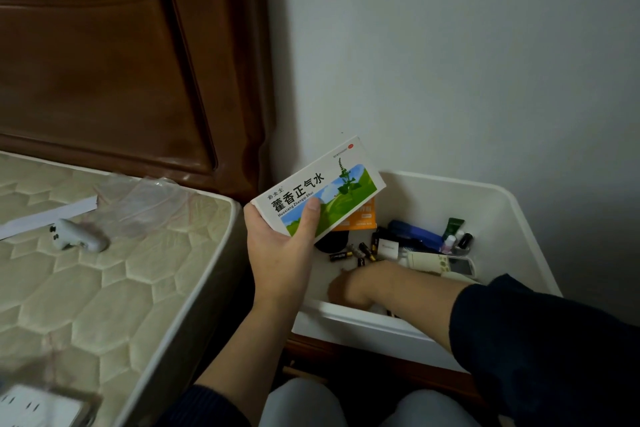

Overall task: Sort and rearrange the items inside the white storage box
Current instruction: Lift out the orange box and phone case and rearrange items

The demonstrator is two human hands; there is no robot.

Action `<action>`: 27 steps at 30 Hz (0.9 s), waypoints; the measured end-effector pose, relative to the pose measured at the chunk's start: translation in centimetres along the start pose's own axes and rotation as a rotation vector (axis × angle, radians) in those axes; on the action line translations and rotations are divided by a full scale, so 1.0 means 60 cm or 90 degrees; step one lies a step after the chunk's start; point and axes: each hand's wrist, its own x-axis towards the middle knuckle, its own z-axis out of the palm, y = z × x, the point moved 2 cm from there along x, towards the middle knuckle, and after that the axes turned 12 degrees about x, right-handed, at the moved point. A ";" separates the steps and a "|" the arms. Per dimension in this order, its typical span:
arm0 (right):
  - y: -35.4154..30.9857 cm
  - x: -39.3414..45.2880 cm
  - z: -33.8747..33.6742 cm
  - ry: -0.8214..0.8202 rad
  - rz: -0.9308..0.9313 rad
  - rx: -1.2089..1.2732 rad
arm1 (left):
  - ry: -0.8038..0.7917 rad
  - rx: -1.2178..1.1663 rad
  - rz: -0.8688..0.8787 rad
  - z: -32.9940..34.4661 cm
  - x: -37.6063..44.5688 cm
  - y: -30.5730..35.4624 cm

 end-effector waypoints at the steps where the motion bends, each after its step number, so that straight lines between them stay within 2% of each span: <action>1: 0.000 -0.009 0.000 0.018 -0.025 0.055 | 0.000 -0.001 0.002 0.000 0.000 0.001; 5: 0.011 -0.059 0.000 0.191 -0.071 0.327 | -0.002 -0.014 0.005 0.000 -0.002 0.004; 8: 0.031 -0.105 0.006 0.259 -0.102 0.531 | -0.008 -0.018 0.005 0.000 -0.002 0.004; 12: 0.036 -0.165 0.024 0.320 -0.289 1.077 | -0.008 -0.015 0.032 0.001 -0.001 0.004; 15: 0.019 -0.171 0.030 0.365 -0.413 1.314 | -0.040 -0.015 0.053 0.002 -0.001 0.004; 23: 0.010 -0.167 0.020 0.589 -0.430 1.352 | -0.211 0.024 0.091 0.013 -0.009 0.007; 27: 0.023 -0.168 0.024 0.616 -0.433 1.410 | -0.277 0.010 0.077 0.017 -0.011 0.007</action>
